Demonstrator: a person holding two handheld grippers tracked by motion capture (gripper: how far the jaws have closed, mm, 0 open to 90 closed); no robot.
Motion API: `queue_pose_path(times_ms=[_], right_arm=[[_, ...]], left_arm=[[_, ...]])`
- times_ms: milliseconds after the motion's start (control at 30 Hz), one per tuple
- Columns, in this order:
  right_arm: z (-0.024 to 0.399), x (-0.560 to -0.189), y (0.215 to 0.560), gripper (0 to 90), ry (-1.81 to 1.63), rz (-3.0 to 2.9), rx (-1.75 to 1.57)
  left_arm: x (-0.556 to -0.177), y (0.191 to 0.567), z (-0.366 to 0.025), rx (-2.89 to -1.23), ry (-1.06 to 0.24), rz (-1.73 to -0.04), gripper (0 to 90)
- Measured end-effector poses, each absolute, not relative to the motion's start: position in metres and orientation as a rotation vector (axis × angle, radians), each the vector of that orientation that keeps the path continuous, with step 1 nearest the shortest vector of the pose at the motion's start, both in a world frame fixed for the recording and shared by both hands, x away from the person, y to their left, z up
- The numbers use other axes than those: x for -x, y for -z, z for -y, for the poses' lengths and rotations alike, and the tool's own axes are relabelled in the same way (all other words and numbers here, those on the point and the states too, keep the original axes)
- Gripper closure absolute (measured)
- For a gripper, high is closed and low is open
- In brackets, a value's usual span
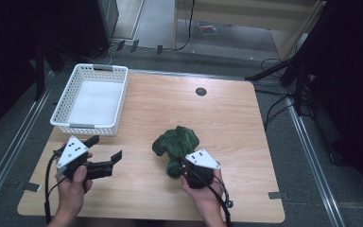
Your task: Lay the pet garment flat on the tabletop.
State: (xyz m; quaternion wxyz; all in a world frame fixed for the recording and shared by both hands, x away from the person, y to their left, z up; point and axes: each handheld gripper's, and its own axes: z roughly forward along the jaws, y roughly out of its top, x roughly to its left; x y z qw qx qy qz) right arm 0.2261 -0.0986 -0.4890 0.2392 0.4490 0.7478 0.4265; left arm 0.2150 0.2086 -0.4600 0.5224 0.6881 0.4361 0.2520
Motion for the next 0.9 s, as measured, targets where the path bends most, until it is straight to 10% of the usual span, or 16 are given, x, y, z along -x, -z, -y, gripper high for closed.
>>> queue_pose_path(times_ms=[67, 200, 333, 433, 600, 733, 900], right_arm=[[0.093, -0.220, 0.500, 41.6, -1.218, -2.096, -1.247], [0.093, -0.217, 0.504, 26.0, -1.257, -2.166, -1.257], [0.102, -0.217, 0.503, 70.5, -1.236, -2.134, -1.209], [0.103, -0.229, 0.495, 81.2, -1.235, -2.124, -1.208], [0.097, -0.258, 0.473, 78.5, -1.267, -2.072, -1.185], [0.089, -0.305, 0.455, 50.1, -1.262, -1.943, -1.204], [0.108, -0.324, 0.445, 40.2, -1.352, -1.865, -1.253]], left_arm=[[-0.220, 0.461, -0.197, -1.653, -0.589, -1.033, 5.7], [-0.227, 0.476, -0.182, -1.679, -0.542, -1.029, 5.7], [-0.230, 0.488, -0.175, -1.727, -0.532, -1.020, 5.7], [-0.231, 0.493, -0.175, -1.732, -0.516, -1.022, 5.7], [-0.231, 0.498, -0.174, -1.743, -0.505, -1.028, 5.7], [-0.233, 0.503, -0.170, -1.763, -0.491, -1.030, 5.7], [-0.235, 0.506, -0.169, -1.782, -0.454, -1.054, 5.8]])
